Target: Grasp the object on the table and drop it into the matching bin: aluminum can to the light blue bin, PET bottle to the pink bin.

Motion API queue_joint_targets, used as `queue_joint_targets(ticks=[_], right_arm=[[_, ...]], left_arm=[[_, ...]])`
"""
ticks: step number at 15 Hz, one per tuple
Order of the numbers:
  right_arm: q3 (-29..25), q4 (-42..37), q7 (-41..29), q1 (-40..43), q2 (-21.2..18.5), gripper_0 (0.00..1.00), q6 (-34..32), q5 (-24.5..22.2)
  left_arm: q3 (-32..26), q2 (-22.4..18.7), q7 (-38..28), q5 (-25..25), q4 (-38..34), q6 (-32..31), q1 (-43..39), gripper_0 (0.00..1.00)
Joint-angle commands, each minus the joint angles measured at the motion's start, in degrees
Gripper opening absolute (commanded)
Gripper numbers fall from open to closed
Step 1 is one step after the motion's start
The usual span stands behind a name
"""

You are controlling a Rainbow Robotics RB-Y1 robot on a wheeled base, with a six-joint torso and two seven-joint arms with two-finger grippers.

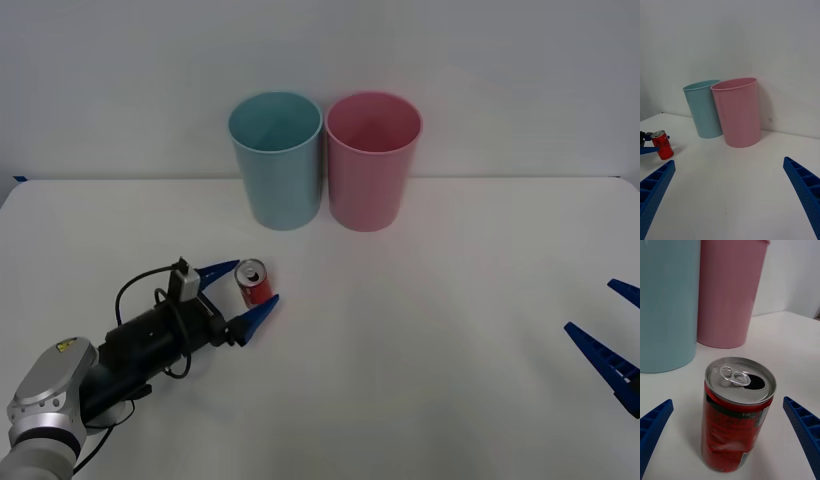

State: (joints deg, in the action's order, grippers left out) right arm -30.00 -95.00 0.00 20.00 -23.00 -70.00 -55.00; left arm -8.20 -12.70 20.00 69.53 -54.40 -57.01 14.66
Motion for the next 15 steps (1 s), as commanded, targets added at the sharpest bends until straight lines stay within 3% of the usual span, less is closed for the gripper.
queue_joint_targets(ticks=[1,5,6,7,8,9,15], right_arm=[[0.00,0.00,0.00,0.00,0.00,1.00,0.00,0.00],[0.00,0.00,0.00,0.00,0.00,1.00,0.00,0.00],[0.00,0.00,0.00,0.00,0.00,1.00,0.00,0.00],[0.00,0.00,0.00,0.00,0.00,1.00,0.00,0.00],[0.00,0.00,0.00,0.00,0.00,1.00,0.00,0.00],[0.00,0.00,0.00,0.00,0.00,1.00,0.00,0.00],[0.00,0.00,0.00,0.00,0.00,1.00,0.00,0.00]], left_arm=[[0.12,0.84,0.74,0.08,0.00,0.41,0.11,1.00],[0.29,0.84,1.35,0.17,0.00,0.58,0.19,1.00],[0.29,0.84,1.35,0.17,0.00,0.58,0.19,0.88],[0.38,0.84,1.35,0.17,0.00,0.58,0.19,0.44],[0.29,0.84,1.44,0.26,0.00,0.67,0.19,0.13],[0.38,0.84,1.53,0.26,0.00,0.58,0.19,0.00],[0.47,0.84,1.35,0.35,0.00,0.67,0.46,0.00]])
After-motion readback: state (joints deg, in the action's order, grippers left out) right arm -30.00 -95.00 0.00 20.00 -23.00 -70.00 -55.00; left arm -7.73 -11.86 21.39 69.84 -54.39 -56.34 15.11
